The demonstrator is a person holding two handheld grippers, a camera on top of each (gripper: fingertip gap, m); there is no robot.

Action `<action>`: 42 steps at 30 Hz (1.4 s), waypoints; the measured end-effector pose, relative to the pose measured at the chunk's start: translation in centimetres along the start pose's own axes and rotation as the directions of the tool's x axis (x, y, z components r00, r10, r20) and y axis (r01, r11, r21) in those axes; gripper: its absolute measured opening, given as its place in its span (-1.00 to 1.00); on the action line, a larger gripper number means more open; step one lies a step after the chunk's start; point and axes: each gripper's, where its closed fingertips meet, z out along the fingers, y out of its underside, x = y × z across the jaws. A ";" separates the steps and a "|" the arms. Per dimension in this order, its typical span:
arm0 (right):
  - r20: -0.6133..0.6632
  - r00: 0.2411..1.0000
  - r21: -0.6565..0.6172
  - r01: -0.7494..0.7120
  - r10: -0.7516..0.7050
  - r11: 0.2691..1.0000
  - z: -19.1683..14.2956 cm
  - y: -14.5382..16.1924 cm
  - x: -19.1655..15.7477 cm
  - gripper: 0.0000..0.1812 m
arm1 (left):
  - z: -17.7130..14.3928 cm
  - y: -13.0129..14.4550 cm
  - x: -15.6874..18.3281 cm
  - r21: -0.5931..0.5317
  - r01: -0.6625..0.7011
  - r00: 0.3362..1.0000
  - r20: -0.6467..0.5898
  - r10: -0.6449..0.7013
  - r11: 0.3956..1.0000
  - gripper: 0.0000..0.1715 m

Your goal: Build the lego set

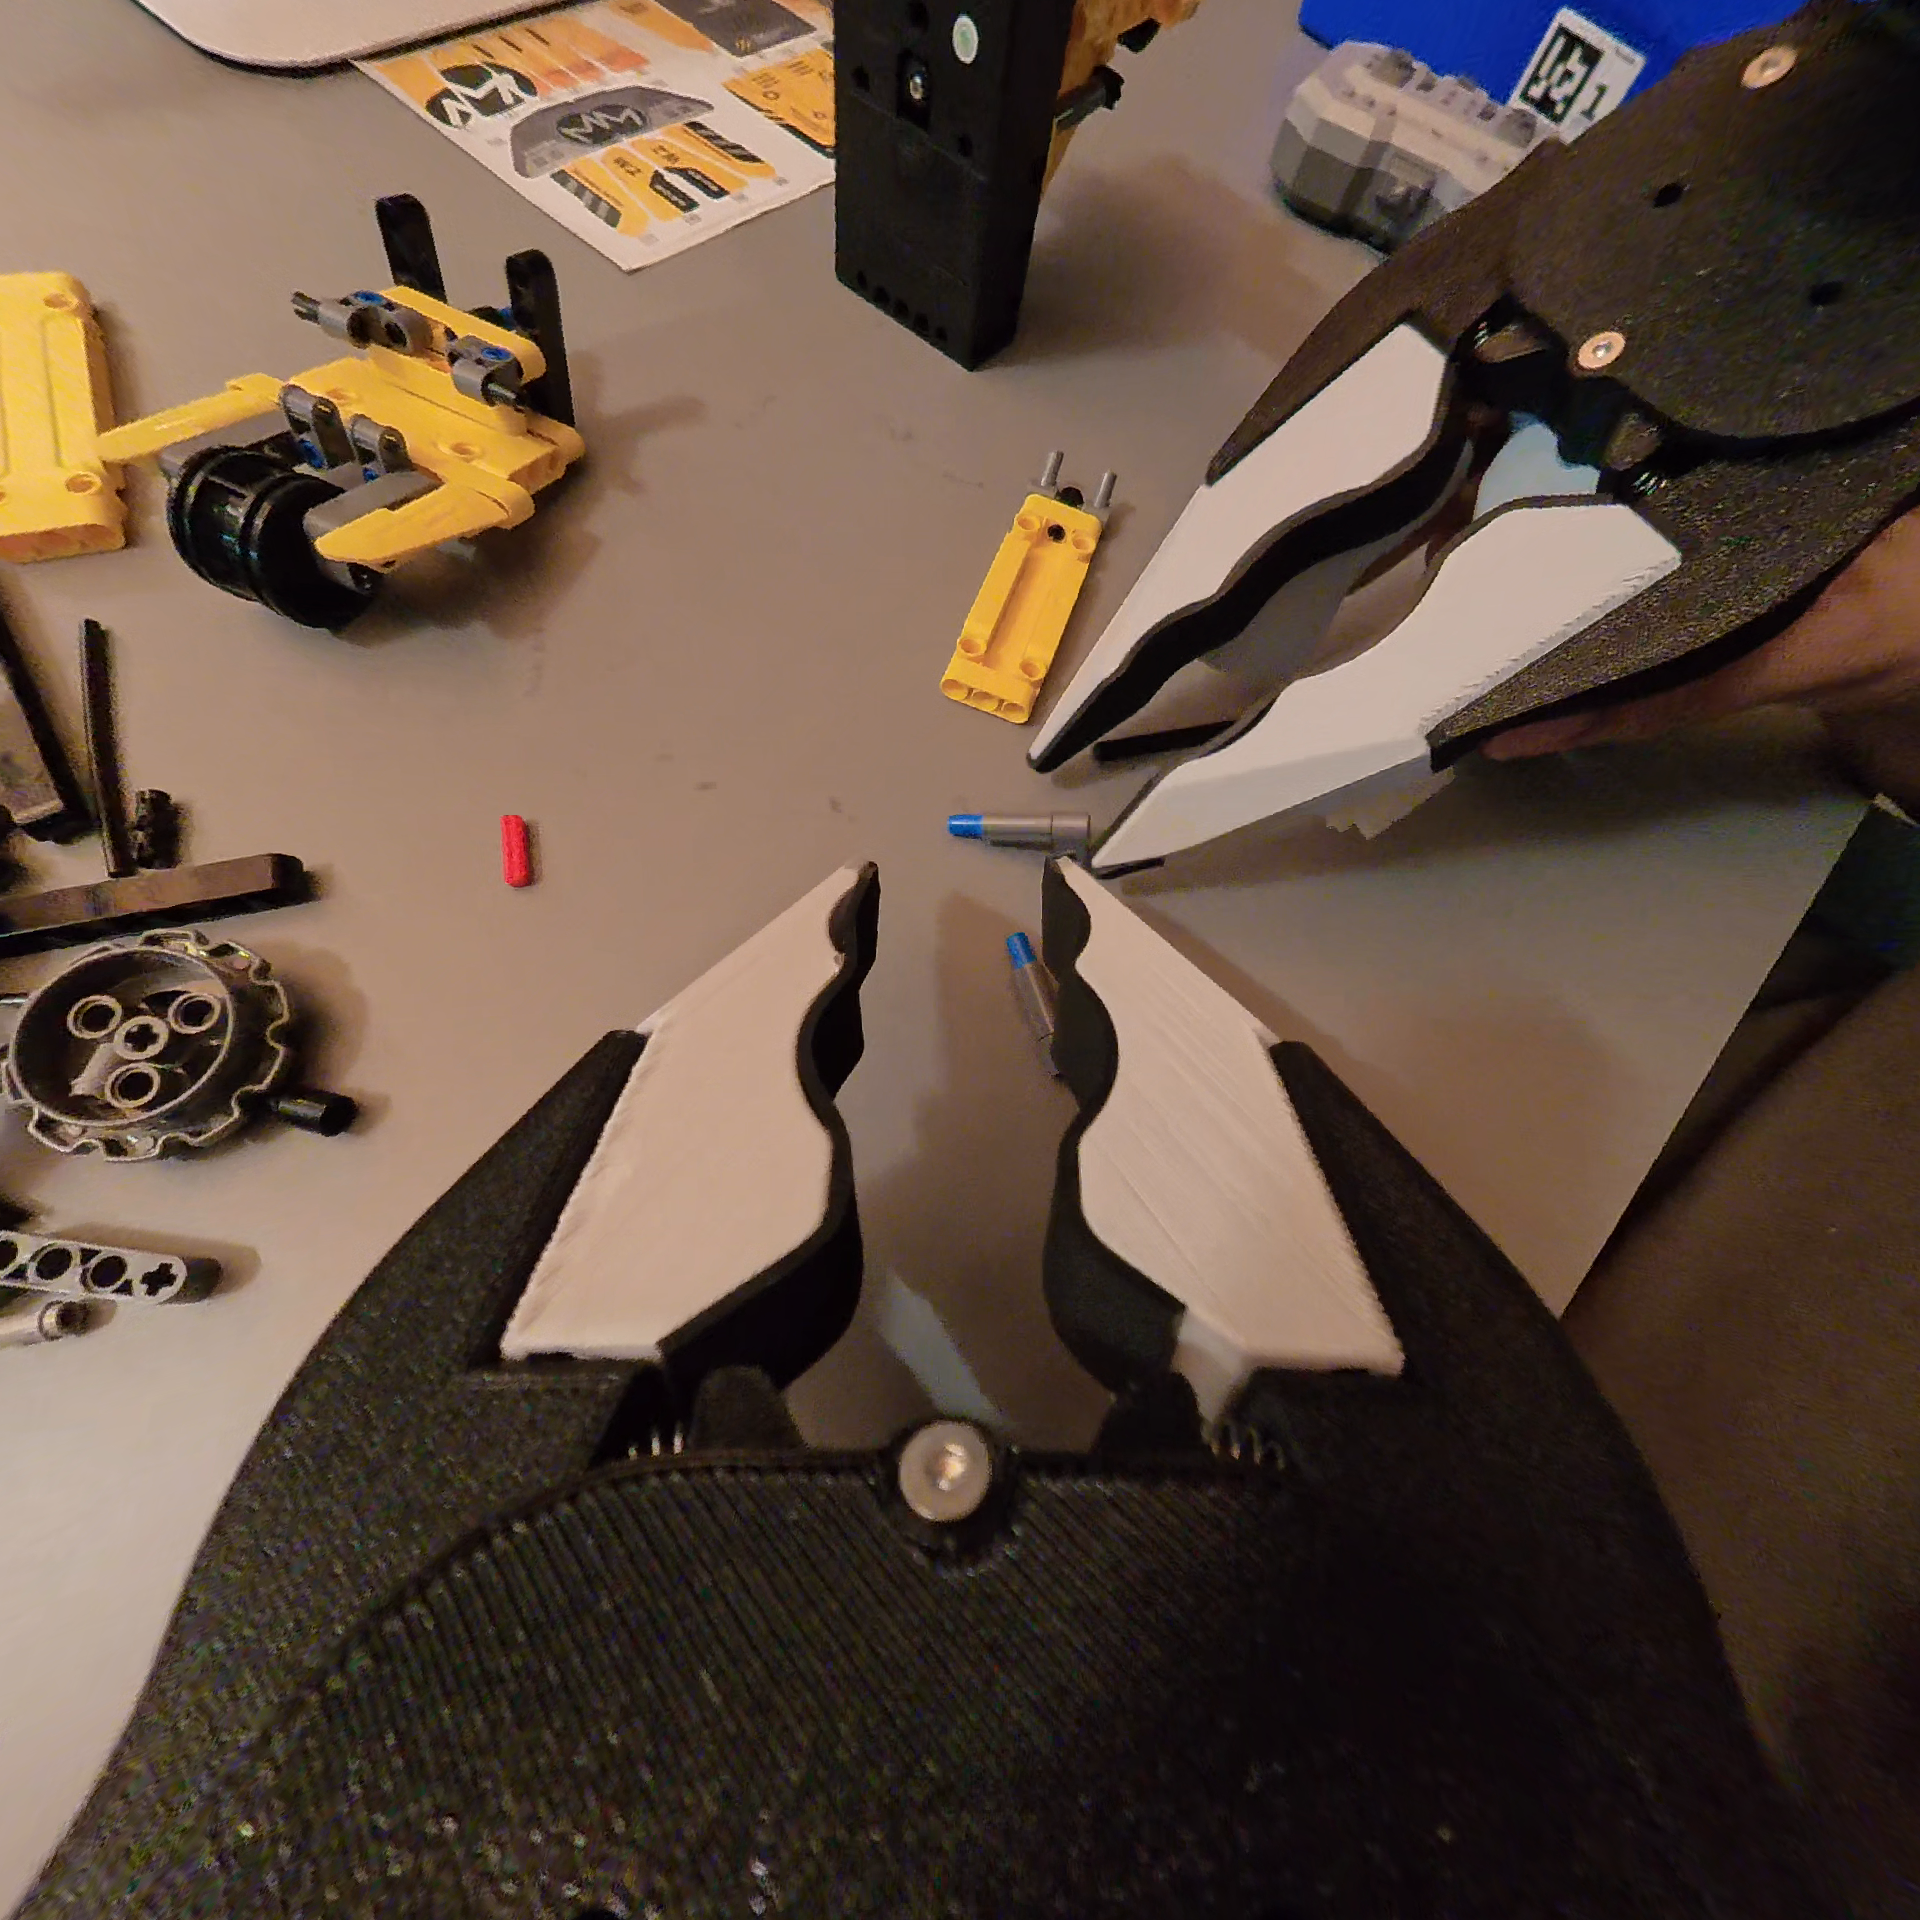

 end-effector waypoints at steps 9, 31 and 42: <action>-0.001 1.000 -0.044 0.022 -0.022 0.999 0.7 0.2 0.0 -0.91 | 0.1 -0.1 -0.1 0.007 0.022 0.999 -0.029 -0.022 1.000 -0.66; 0.615 0.772 0.516 -0.549 0.161 0.658 -8.3 -8.8 -1.4 -0.92 | -2.9 -9.6 5.6 0.293 0.572 0.696 -0.667 -0.264 0.766 -0.82; 0.471 0.874 0.612 -0.419 0.116 0.671 -9.2 -8.8 -1.0 -0.93 | -2.9 -10.2 6.2 0.267 0.635 0.631 -0.721 -0.286 0.725 -0.87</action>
